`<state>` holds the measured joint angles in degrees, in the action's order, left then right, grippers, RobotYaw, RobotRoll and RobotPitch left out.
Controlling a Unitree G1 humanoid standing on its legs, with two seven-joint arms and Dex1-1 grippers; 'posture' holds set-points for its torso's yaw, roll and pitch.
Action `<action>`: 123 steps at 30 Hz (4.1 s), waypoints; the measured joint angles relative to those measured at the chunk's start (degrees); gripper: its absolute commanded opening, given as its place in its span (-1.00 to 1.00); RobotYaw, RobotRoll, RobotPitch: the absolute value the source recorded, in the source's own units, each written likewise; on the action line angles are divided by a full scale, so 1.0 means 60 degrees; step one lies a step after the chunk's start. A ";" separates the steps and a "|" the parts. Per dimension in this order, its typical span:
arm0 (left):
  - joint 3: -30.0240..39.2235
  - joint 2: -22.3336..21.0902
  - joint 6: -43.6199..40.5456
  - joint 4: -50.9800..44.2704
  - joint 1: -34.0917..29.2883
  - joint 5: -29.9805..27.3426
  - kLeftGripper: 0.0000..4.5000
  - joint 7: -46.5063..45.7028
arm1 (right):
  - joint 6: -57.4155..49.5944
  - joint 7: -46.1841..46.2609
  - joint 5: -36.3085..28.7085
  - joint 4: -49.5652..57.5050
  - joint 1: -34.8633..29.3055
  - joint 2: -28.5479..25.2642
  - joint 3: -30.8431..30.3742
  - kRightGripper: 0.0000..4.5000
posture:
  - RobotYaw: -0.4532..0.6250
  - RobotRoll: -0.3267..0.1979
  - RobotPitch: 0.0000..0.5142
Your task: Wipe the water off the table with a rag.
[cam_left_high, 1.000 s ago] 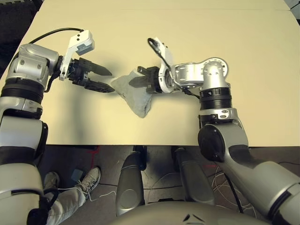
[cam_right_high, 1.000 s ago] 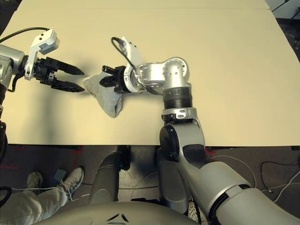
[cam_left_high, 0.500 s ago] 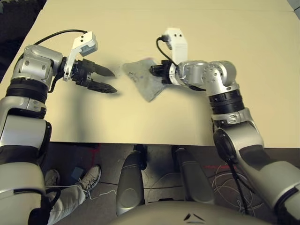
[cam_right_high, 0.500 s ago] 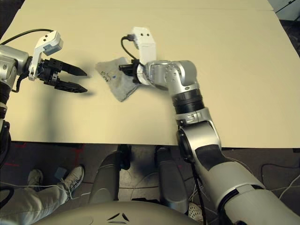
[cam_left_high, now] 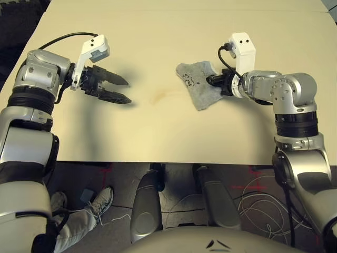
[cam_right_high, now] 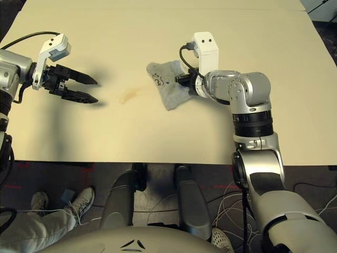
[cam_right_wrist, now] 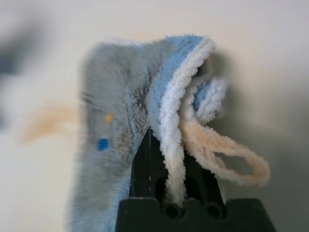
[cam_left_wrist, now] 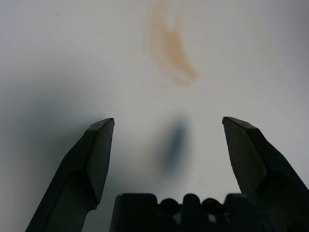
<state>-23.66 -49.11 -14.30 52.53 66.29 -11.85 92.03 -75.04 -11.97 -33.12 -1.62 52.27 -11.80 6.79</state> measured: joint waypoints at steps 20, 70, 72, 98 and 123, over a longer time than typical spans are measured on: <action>-0.0410 -0.0409 -0.0132 -0.0485 0.0039 -0.0511 1.00 0.0000 | -0.2290 0.0548 -0.1382 -0.0543 0.1018 0.3325 0.0501 -0.99 | -0.46 0.25 0.25; -0.0667 -0.0251 -0.0170 -0.0526 -0.0098 -0.0776 1.00 0.0000 | 0.2580 -0.0149 0.1815 -0.2373 -0.0117 -0.1398 -0.0646 -0.99 | -0.54 0.25 0.30; -0.0581 -0.0244 -0.0110 -0.0372 -0.0098 -0.0701 1.00 0.0000 | 0.2766 -0.0045 0.1982 -0.2650 -0.0044 -0.1682 -0.0524 -0.99 | -0.54 0.25 0.30; 0.1851 0.1057 0.1289 0.1246 0.0538 0.1045 1.00 -0.0607 | 0.2549 0.0552 0.2537 -0.3297 0.1790 -0.2589 0.0840 -0.99 | -0.55 0.25 0.31; 0.3742 0.1978 0.3073 0.2946 0.1477 0.1570 1.00 -0.5955 | 0.2745 0.0371 0.3298 -0.5097 0.1512 -0.4790 0.1299 -0.99 | -0.55 0.25 0.27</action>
<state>-1.21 -37.24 4.14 70.21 75.15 -2.43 56.30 -58.57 -9.75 -13.33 -32.20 61.34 -40.54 14.59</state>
